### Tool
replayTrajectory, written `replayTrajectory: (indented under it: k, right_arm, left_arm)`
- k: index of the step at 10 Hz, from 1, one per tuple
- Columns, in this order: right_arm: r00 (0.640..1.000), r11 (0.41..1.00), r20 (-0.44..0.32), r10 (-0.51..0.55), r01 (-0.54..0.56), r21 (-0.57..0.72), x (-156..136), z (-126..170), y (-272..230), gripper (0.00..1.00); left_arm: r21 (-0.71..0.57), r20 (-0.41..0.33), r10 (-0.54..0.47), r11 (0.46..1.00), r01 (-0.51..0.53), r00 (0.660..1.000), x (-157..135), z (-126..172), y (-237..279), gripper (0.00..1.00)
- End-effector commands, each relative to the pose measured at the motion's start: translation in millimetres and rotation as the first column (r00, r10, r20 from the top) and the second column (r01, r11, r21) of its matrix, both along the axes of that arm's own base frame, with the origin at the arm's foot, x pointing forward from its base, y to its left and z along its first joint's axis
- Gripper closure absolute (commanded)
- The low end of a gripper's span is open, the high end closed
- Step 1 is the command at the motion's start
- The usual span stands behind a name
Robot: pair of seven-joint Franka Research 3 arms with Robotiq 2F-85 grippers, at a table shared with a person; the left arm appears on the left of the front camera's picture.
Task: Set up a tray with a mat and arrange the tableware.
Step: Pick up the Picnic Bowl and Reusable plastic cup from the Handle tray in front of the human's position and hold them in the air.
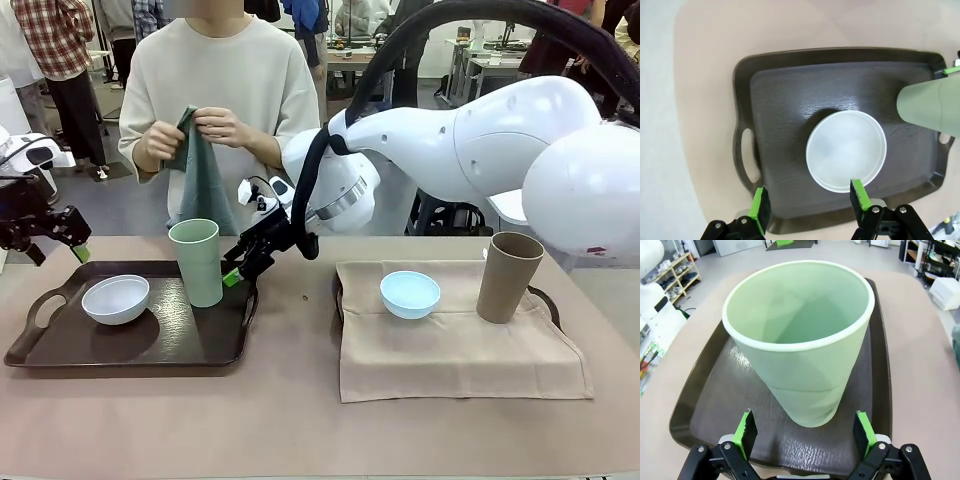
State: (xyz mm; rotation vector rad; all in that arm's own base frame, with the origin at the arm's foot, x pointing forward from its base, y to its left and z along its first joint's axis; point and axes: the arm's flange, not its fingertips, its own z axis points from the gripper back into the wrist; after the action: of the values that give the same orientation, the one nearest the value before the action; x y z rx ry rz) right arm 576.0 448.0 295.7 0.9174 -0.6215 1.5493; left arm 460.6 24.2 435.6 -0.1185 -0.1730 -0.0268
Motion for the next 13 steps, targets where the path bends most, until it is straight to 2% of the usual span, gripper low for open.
replayTrajectory:
  k: [1,4,7,9,13]
  right_arm:
    - [0.999,0.999,0.028,-0.035,0.035,0.012,9,1,10,0.0]
    - [0.998,0.997,0.012,-0.069,0.068,0.025,12,-1,17,0.0]
    - [0.999,0.998,-0.027,-0.044,0.045,0.044,8,-1,25,0.0]
    - [0.999,0.998,-0.025,-0.046,0.047,0.046,7,0,28,0.0]
    - [0.999,0.999,-0.031,-0.02,0.021,0.04,6,-2,46,0.0]
  left_arm:
    - [-0.025,-0.019,-0.035,0.999,0.035,0.999,6,0,-1,0.16]
    - [-0.029,-0.036,-0.042,0.999,0.041,0.998,9,-3,0,0.16]
    - [-0.033,-0.048,-0.015,0.999,0.014,0.999,14,-5,1,0.16]
    - [-0.041,-0.052,-0.006,0.999,0.004,0.999,16,-4,1,0.16]
    - [-0.079,-0.106,-0.007,0.997,-0.001,0.994,26,-14,-2,0.16]
